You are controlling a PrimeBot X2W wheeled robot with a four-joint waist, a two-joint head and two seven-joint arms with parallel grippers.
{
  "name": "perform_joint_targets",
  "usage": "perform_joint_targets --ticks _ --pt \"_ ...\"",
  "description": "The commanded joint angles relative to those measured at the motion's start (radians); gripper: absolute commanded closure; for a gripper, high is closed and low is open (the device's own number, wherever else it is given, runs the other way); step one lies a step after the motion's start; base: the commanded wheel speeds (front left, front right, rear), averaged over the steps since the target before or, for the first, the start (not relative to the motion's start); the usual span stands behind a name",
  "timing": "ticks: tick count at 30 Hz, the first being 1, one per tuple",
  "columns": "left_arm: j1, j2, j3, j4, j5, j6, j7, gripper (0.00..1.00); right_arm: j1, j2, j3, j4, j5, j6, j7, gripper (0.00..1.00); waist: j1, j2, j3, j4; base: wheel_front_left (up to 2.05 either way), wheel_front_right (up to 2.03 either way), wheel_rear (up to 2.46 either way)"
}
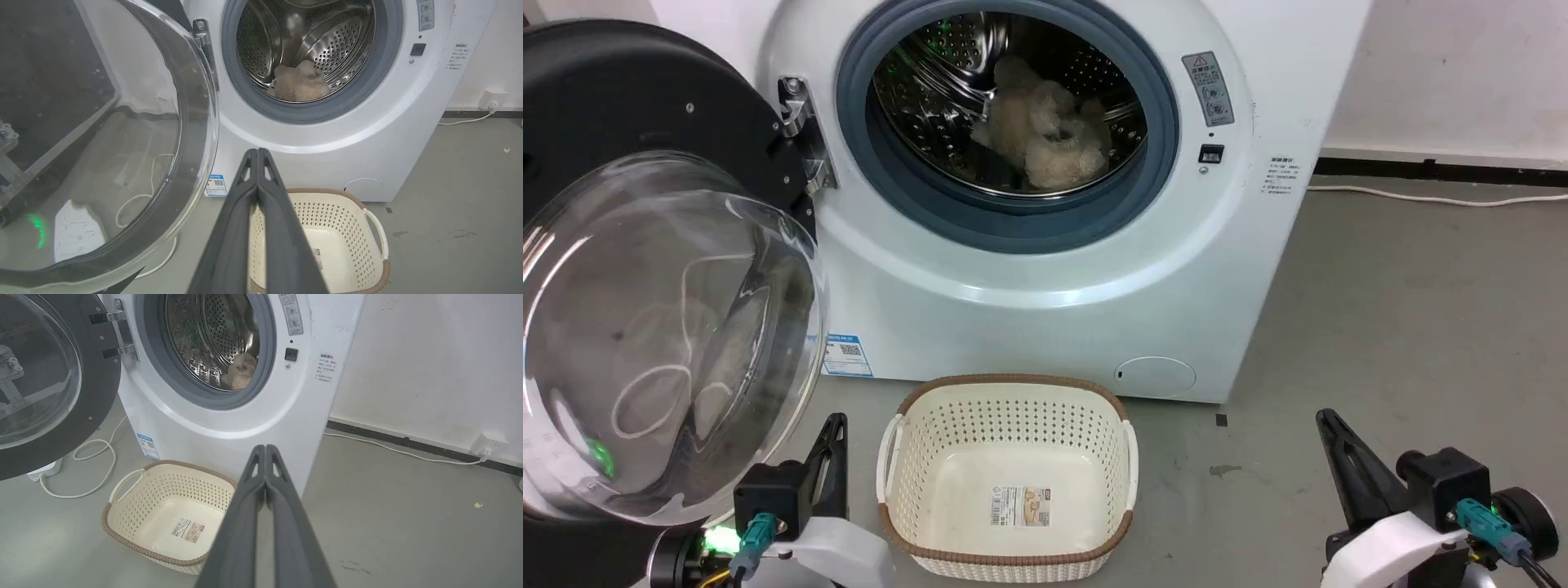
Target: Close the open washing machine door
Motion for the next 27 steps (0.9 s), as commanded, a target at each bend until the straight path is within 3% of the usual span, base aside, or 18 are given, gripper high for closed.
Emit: perform_joint_targets --ticks 1,18,19,27 --pt "-0.015 0.000 -0.001 -0.004 0.003 0.003 0.000 1.00 -0.012 0.005 0.000 -0.005 0.001 0.001 0.000 1.00 0.0000 0.0000 0.000 0.000 0.00 0.00 0.00" --pt "-0.015 0.000 -0.001 -0.004 0.003 0.003 0.000 1.00 -0.012 0.005 0.000 -0.005 0.001 0.001 0.000 1.00 0.0000 0.0000 0.000 0.000 0.00 0.00 0.00" --pt "0.000 0.000 0.000 0.000 0.000 0.000 0.000 0.00 0.000 0.000 0.000 0.000 0.000 0.000 0.000 0.00 0.0000 0.0000 0.000 0.000 0.00 0.00 0.00" --pt "-0.002 0.001 -0.005 0.003 0.002 0.000 -0.011 0.00 0.003 0.000 -0.006 0.002 0.010 0.000 -0.011 0.00 0.0001 0.0000 0.001 0.000 0.00 0.00 0.00"
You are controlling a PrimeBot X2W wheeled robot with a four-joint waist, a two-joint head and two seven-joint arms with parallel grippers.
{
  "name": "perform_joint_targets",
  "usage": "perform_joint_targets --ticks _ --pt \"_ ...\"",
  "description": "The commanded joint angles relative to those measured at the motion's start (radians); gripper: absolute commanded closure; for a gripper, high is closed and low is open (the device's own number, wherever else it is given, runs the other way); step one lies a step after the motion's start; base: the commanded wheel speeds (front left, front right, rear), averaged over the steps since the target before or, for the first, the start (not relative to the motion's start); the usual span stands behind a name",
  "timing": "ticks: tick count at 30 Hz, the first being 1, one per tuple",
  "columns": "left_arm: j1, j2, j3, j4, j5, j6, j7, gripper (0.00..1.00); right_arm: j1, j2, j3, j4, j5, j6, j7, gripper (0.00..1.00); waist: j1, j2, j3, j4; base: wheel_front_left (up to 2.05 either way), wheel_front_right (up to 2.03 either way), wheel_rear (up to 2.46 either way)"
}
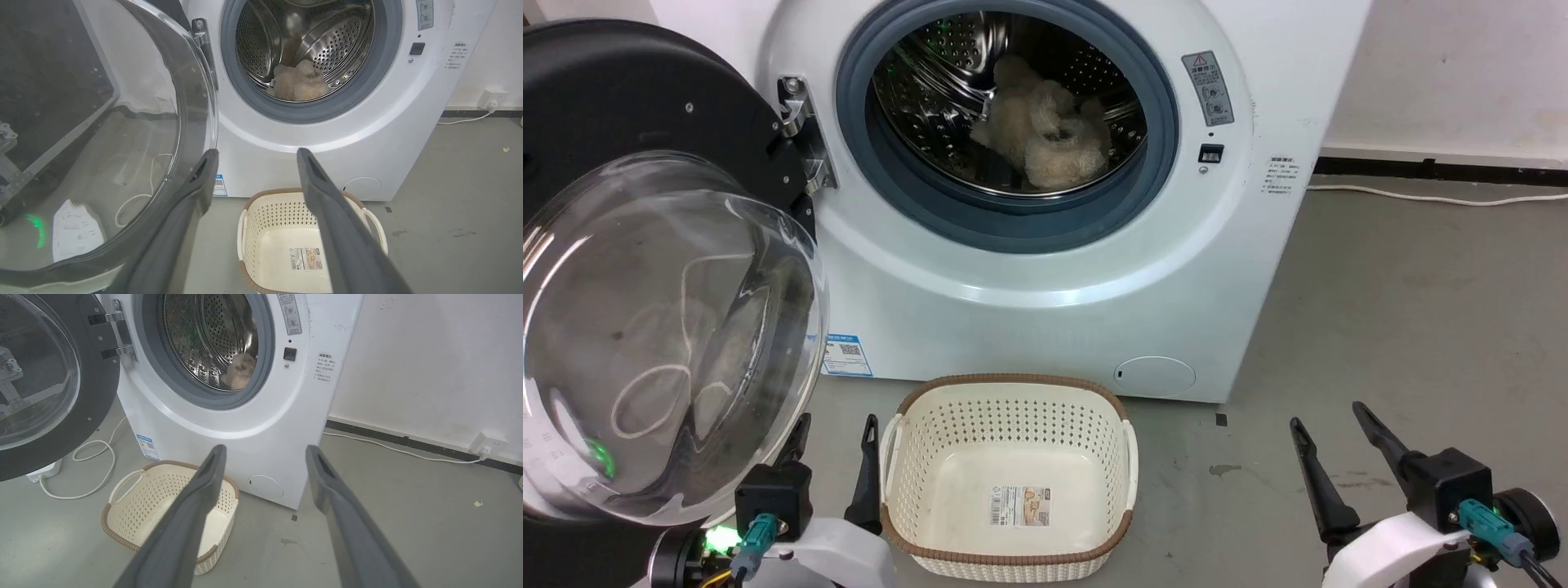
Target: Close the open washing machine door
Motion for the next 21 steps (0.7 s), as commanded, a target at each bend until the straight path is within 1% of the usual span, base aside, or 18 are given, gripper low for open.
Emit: perform_joint_targets --ticks 1,8,10,16,20,21 --pt "-0.004 0.001 -0.005 0.002 0.002 0.000 -0.011 0.00 0.003 0.000 -0.004 0.001 0.011 0.000 -0.011 0.00 0.0000 -0.0001 0.000 0.000 0.00 0.00 0.00" --pt "-0.006 0.003 -0.012 0.000 0.002 0.002 -0.026 0.00 0.009 0.001 -0.008 -0.001 0.019 0.000 -0.026 0.00 0.0000 -0.0001 0.000 0.007 0.00 0.00 0.00" --pt "-0.004 0.009 -0.023 0.001 0.003 0.004 -0.043 0.00 0.016 0.001 -0.016 -0.003 0.019 0.000 -0.043 0.00 0.0000 -0.0001 -0.005 0.034 0.00 0.00 0.00" --pt "-0.004 0.012 -0.030 0.001 0.002 0.005 -0.053 0.00 0.019 0.001 -0.024 0.001 0.006 0.000 -0.053 0.00 0.0000 -0.0001 -0.010 0.063 0.00 0.00 0.00" --pt "-0.002 0.017 -0.037 0.001 0.001 0.006 -0.063 0.00 0.024 0.001 -0.024 0.004 -0.005 0.000 -0.064 0.00 0.0000 -0.0001 -0.016 0.102 0.00 0.00 0.00" --pt "-0.002 0.017 -0.037 0.001 0.001 0.006 -0.063 0.00 0.024 0.001 -0.024 0.004 -0.005 0.000 -0.064 0.00 0.0000 -0.0001 -0.016 0.102 0.00 0.00 0.00"
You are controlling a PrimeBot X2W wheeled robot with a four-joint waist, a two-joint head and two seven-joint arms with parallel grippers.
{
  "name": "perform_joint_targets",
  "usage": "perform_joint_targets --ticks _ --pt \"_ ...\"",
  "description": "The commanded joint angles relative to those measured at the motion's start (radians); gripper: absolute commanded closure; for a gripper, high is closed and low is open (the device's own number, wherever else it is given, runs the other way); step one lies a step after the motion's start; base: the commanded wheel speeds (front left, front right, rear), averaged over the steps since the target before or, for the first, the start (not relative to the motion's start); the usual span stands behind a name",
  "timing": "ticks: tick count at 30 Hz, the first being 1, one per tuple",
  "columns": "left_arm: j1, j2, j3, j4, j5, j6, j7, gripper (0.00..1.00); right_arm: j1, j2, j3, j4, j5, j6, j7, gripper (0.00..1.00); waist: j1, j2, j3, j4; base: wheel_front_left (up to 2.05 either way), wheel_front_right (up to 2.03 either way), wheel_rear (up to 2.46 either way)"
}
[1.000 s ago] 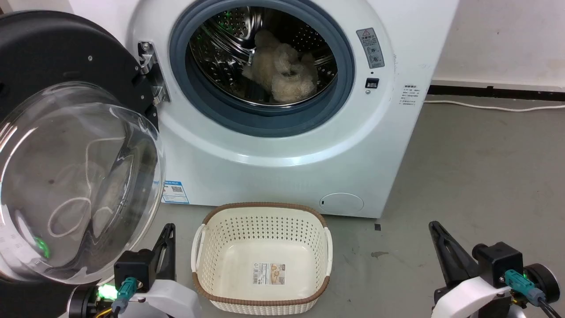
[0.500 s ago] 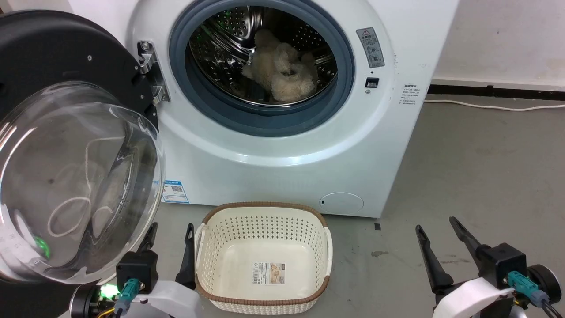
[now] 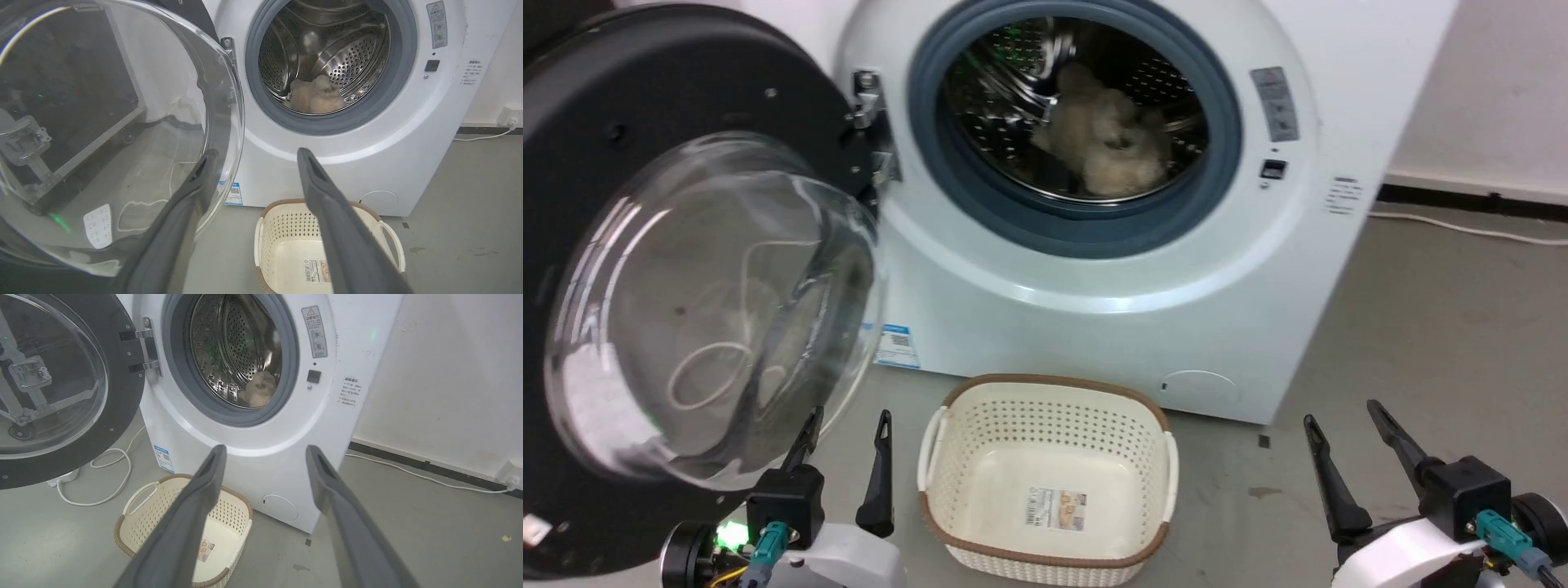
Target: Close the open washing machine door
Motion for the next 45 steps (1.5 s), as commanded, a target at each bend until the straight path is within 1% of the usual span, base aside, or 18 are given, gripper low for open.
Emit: perform_joint_targets --ticks 1,9,25,45 --pt "-0.001 0.008 -0.007 0.001 0.002 0.005 -0.012 0.00 0.019 0.001 -0.001 0.002 -0.005 0.000 -0.013 0.00 0.0000 0.0000 -0.005 0.026 0.00 0.00 0.00" --pt "0.011 0.013 -0.009 -0.012 -0.001 0.020 -0.028 0.00 0.004 0.002 0.033 0.016 -0.023 0.000 -0.030 0.00 0.0000 0.0000 0.003 0.073 0.00 0.00 0.00" --pt "0.033 0.023 -0.014 -0.035 -0.004 0.046 -0.060 0.00 -0.033 -0.009 0.094 0.067 -0.024 0.000 -0.061 0.00 0.0000 0.0000 0.006 0.139 0.00 0.00 0.00" --pt "0.042 0.037 -0.034 -0.047 -0.004 0.067 -0.102 0.00 -0.029 -0.013 0.127 0.106 -0.026 0.001 -0.103 0.00 0.0000 0.0000 0.003 0.220 0.00 0.00 0.00"
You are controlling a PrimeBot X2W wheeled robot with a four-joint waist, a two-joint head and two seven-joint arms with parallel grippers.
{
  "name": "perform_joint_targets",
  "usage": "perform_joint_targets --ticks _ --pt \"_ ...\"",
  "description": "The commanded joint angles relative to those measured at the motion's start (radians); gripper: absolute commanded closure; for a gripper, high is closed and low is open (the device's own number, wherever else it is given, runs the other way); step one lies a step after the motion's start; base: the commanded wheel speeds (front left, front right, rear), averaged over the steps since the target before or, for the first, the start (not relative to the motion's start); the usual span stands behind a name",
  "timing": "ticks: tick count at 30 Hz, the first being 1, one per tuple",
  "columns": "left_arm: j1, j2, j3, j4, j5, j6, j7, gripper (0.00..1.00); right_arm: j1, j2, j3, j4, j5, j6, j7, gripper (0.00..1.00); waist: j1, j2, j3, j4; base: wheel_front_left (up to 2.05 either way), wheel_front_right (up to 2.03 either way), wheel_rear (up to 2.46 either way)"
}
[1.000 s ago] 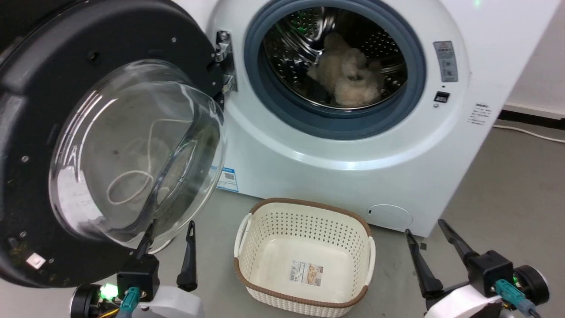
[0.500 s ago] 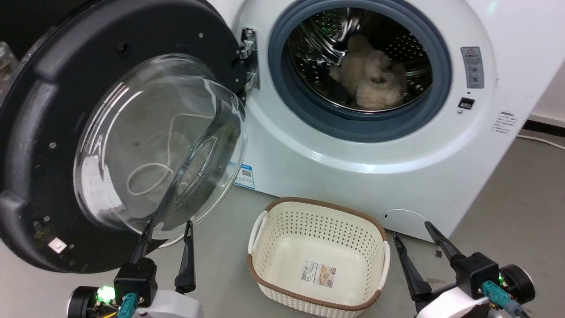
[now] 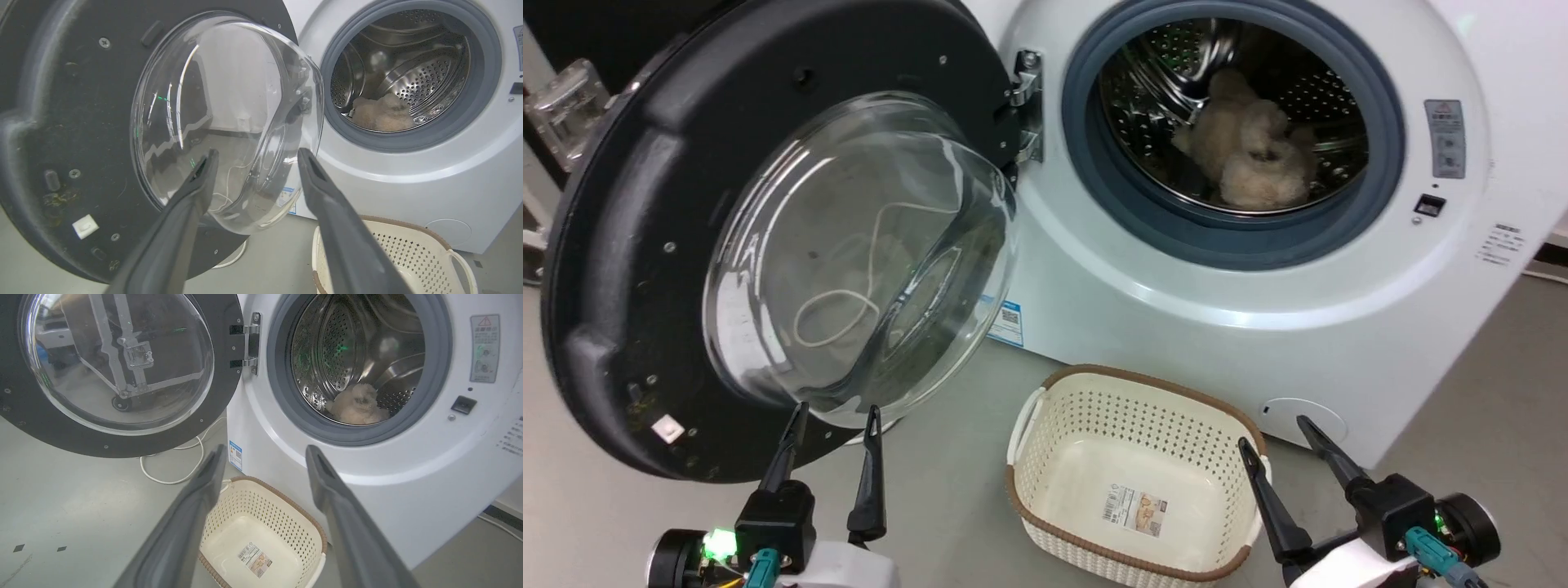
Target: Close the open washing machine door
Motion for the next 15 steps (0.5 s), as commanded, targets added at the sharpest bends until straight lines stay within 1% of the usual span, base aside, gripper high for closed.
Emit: perform_joint_targets --ticks 1,13,15 --pt "0.012 0.007 -0.005 -0.005 -0.004 0.006 -0.010 0.00 -0.009 -0.006 0.004 0.006 -0.001 0.000 -0.010 0.00 0.0000 0.0000 0.001 0.009 0.00 0.00 0.00" --pt "0.021 0.018 -0.014 -0.011 -0.006 0.018 -0.035 0.00 -0.009 -0.007 0.023 0.026 -0.003 0.001 -0.035 0.00 0.0000 0.0000 0.001 0.060 0.00 0.00 0.00" --pt "0.023 0.021 -0.020 -0.013 -0.006 0.022 -0.043 0.00 -0.010 -0.007 0.028 0.033 -0.004 0.001 -0.043 0.00 0.0000 0.0000 0.001 0.077 0.00 0.00 0.00"
